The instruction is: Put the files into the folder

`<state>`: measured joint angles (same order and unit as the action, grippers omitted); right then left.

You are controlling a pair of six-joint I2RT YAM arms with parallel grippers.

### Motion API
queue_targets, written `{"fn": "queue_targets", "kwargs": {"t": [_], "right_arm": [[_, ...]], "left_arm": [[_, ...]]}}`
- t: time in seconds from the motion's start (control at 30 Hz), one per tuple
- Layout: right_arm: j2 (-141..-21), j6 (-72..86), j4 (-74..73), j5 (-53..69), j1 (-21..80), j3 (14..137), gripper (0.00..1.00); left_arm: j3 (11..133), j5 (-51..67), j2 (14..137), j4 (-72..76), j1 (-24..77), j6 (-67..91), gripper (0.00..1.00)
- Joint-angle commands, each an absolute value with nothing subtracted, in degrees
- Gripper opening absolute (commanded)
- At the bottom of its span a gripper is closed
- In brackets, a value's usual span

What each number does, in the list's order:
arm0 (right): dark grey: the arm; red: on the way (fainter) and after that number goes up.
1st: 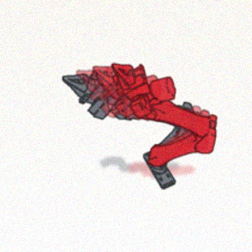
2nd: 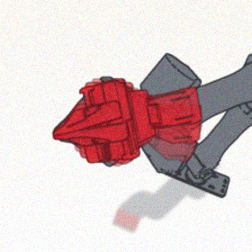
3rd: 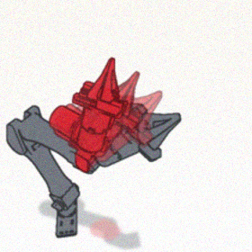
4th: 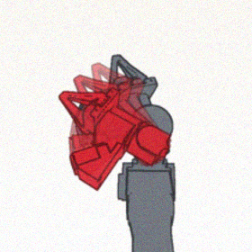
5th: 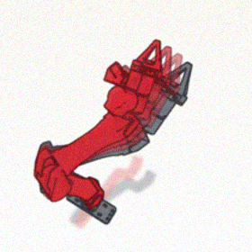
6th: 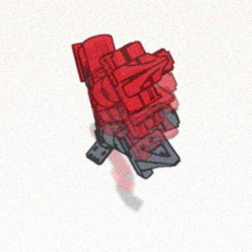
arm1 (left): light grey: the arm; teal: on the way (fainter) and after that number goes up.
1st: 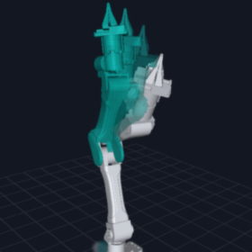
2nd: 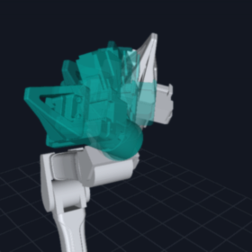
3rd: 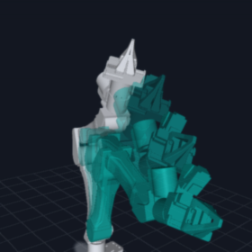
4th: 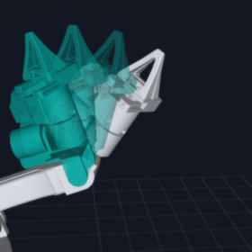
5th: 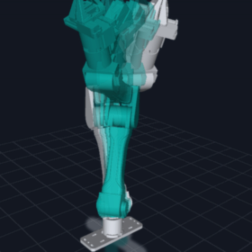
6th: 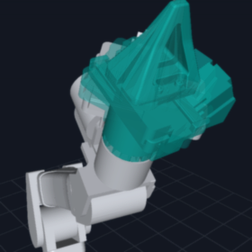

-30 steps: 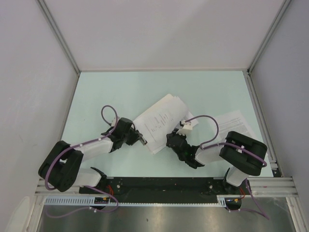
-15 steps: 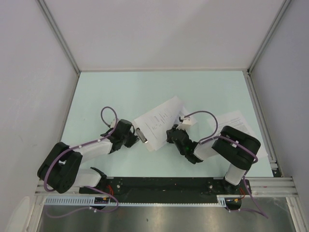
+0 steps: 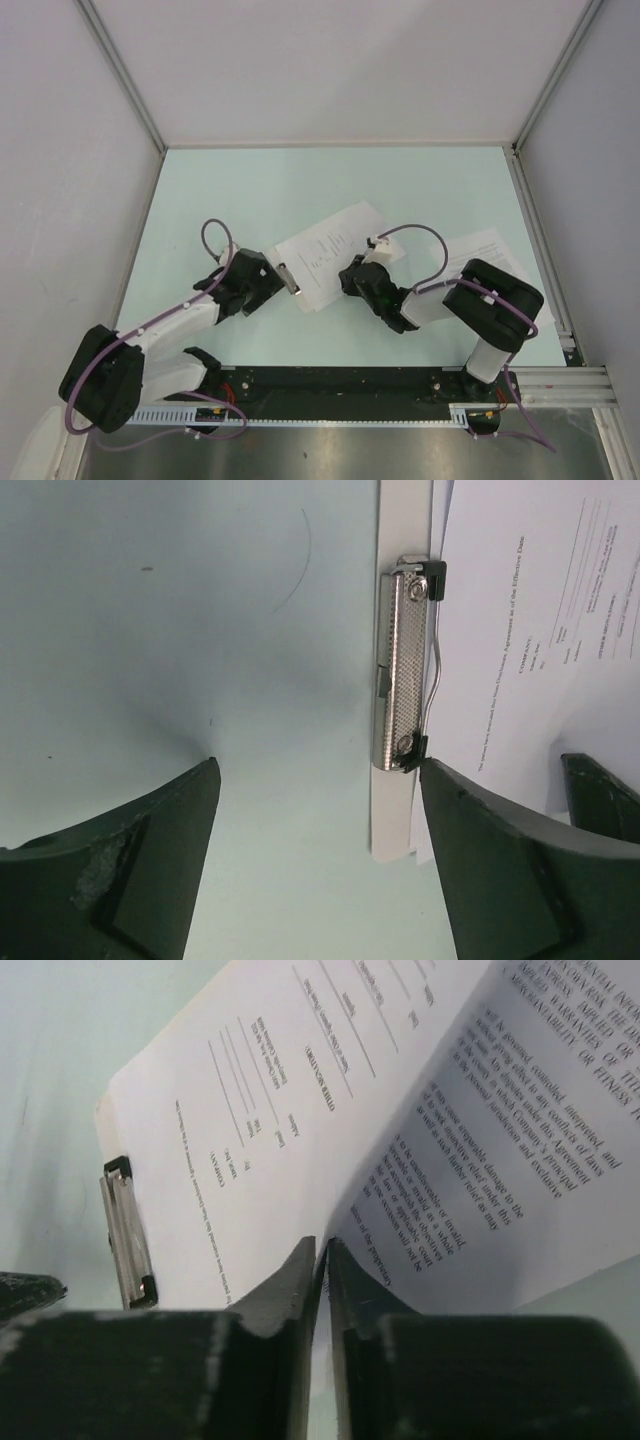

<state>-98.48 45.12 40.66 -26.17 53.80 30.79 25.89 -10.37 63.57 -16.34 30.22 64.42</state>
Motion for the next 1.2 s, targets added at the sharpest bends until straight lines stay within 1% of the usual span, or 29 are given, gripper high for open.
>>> {"fn": "queue_targets", "kwargs": {"t": [0.0,0.07,0.1,0.13,0.17,0.23,0.27,0.3,0.4,0.47,0.5,0.53,0.57,0.63,0.67,0.77,0.87,0.9,0.97,1.0,1.03,1.13,1.17], "right_arm": [[-94.2,48.9,28.1,-20.7,53.4,35.5,0.28],[-91.9,50.7,23.0,-18.5,53.0,37.3,0.40],[-91.1,50.9,19.5,-17.5,52.5,37.4,0.51],[-88.8,50.5,17.9,-15.7,52.1,37.4,0.56],[-87.6,50.0,16.1,-14.9,51.9,37.7,0.66],[-84.4,48.4,10.2,-12.6,50.2,38.1,0.73],[-83.4,47.9,8.2,-11.7,49.5,38.1,0.79],[-82.2,47.4,4.4,-11.1,48.7,38.1,0.82],[-77.9,42.7,-3.0,-9.1,44.9,38.1,0.90],[-74.6,37.3,-4.7,-7.8,41.4,38.1,0.93],[-73.7,35.7,-6.2,-7.6,40.0,38.2,0.93],[-72.9,34.3,-6.3,-7.4,36.5,38.2,0.95],[-72.1,30.6,-5.7,-6.4,34.6,38.2,0.96],[-72.7,28.1,-2.3,-3.0,30.4,39.0,0.96],[-74.2,27.0,1.5,-2.2,27.3,39.5,0.96],[-78.3,22.9,4.8,-1.4,23.0,43.6,0.97],[-85.8,19.2,6.5,-1.3,20.6,49.6,0.97],[-90.0,18.2,6.2,-0.6,20.1,51.7,0.96],[-93.7,15.7,4.3,0.8,19.6,57.7,0.94],[-97.3,15.2,3.8,1.2,19.1,59.4,0.93],[-98.9,14.2,3.3,1.8,18.7,60.9,0.89],[-104.0,12.8,1.3,1.9,18.3,66.0,0.81],[-104.8,12.4,1.1,1.9,18.4,67.0,0.80]], "left_arm": [[31.2,-13.0,65.6,-21.1,29.6,60.0,0.89],[34.3,-13.0,69.3,-23.1,29.6,60.0,0.92],[35.4,-13.1,70.7,-24.2,29.6,59.9,0.92],[37.6,-13.7,71.8,-25.2,29.6,59.8,0.92],[38.4,-14.0,74.0,-26.7,29.6,59.8,0.92],[40.0,-14.4,75.1,-27.1,29.7,58.6,0.92],[40.2,-14.6,75.8,-26.9,29.8,58.1,0.91],[40.3,-14.6,76.1,-26.8,29.9,57.9,0.91],[41.7,-15.0,77.7,-27.2,30.5,57.9,0.91],[43.1,-15.4,78.8,-27.8,31.3,58.1,0.90],[43.8,-15.6,80.1,-28.2,31.6,58.2,0.90],[45.2,-15.8,81.0,-29.1,32.0,58.4,0.91],[45.8,-16.4,81.7,-29.4,32.3,58.7,0.91],[47.1,-17.0,83.5,-30.1,32.8,59.1,0.91],[47.5,-17.1,83.9,-29.9,32.9,59.4,0.90],[48.8,-17.5,86.3,-30.3,33.2,60.1,0.89],[50.4,-18.6,88.3,-31.4,33.9,60.6,0.88],[51.1,-19.2,88.8,-31.6,34.1,60.7,0.88],[51.9,-19.4,90.1,-32.2,34.4,60.6,0.87],[52.6,-19.9,90.6,-32.9,34.5,60.6,0.86],[53.2,-20.0,91.1,-33.3,34.8,60.4,0.84],[55.1,-21.1,93.1,-35.3,36.0,60.6,0.82],[55.5,-21.5,93.8,-35.7,36.5,60.8,0.81]]}}
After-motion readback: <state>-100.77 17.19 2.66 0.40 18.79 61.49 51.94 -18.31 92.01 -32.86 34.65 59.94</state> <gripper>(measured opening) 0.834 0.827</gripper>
